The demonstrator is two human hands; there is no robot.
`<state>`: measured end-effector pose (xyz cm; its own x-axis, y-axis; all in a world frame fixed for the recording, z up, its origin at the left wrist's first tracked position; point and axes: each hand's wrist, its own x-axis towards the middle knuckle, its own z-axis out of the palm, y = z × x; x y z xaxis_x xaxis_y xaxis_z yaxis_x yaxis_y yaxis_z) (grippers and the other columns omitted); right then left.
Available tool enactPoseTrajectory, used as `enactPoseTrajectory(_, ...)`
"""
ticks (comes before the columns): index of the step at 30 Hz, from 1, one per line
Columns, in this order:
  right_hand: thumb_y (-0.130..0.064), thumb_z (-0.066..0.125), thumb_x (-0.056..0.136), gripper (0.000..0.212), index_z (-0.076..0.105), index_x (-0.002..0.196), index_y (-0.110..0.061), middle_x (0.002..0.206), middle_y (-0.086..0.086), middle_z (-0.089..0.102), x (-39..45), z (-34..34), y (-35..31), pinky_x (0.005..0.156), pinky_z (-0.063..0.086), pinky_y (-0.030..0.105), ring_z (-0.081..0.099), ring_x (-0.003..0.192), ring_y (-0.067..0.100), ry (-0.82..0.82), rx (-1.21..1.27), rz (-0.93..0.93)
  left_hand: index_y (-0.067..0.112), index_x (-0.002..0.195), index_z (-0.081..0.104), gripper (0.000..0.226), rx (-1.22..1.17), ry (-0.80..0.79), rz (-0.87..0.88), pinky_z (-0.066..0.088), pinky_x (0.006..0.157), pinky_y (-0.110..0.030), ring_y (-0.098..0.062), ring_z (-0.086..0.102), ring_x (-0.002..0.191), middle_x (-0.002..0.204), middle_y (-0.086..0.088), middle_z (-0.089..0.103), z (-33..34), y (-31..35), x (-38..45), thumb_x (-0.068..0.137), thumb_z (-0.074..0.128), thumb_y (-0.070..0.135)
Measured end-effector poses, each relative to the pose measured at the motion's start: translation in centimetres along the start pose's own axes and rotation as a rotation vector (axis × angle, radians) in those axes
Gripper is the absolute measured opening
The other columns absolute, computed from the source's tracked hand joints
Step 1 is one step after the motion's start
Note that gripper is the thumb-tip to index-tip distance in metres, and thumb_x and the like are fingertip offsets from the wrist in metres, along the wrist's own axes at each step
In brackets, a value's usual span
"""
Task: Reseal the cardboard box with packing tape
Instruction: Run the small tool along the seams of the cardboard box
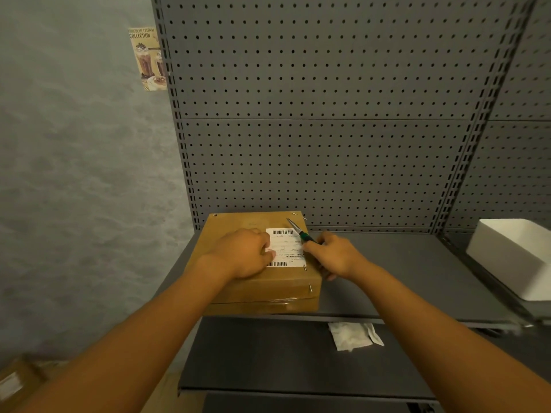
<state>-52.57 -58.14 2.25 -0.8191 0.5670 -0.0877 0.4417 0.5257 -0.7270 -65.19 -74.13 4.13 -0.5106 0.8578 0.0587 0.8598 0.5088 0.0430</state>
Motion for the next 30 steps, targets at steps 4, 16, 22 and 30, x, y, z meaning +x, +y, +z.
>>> enactPoseTrajectory(4, -0.046, 0.05, 0.092, 0.036, 0.051, 0.107, -0.013, 0.083, 0.001, 0.058, 0.4, 0.0, 0.6, 0.057, 0.047, 0.025, 0.057, 0.073, 0.015, 0.024, -0.072, -0.043, 0.02, 0.123, 0.055, 0.039, 0.09, 0.064, -0.012, 0.046, 0.089, -0.036, -0.021, 0.051, 0.105, 0.117, -0.003, 0.056, 0.0, 0.9, 1.6, 0.096, 0.042, 0.044)
enactPoseTrajectory(16, -0.049, 0.051, 0.089, 0.049, 0.05, 0.12, -0.012, 0.096, 0.008, 0.057, 3.3, -2.4, 3.0, 0.067, 0.048, 0.034, 0.059, 0.088, 0.027, 0.199, -0.337, 0.06, 0.018, 0.146, 0.033, 0.053, -0.057, -0.064, 0.003, 0.032, 0.11, -0.038, -0.023, 0.033, 0.137, 0.151, -0.004, 0.035, 1.6, -0.1, 6.5, 0.1, 0.037, 0.043)
enactPoseTrajectory(22, -0.05, 0.05, 0.089, 0.05, 0.048, 0.126, -0.016, 0.117, 0.009, 0.056, 4.2, -2.7, 3.2, 0.073, 0.049, 0.035, 0.057, 0.097, 0.025, 0.234, -0.521, 0.077, 0.019, 0.149, 0.026, 0.057, -0.068, -0.072, 0.016, 0.023, 0.114, -0.038, -0.023, 0.025, 0.142, 0.156, -0.004, 0.025, 2.4, -0.3, 7.9, 0.1, 0.03, 0.049)
enactPoseTrajectory(30, -0.05, 0.053, 0.089, 0.053, 0.047, 0.129, -0.016, 0.121, 0.009, 0.053, 5.0, -2.9, 2.8, 0.08, 0.047, 0.036, 0.054, 0.109, 0.026, 0.247, -0.697, 0.042, 0.023, 0.149, 0.024, 0.06, -0.067, -0.091, 0.018, 0.017, 0.117, -0.042, -0.022, 0.023, 0.143, 0.156, -0.001, 0.025, 2.6, -0.8, 9.0, 0.098, 0.032, 0.053)
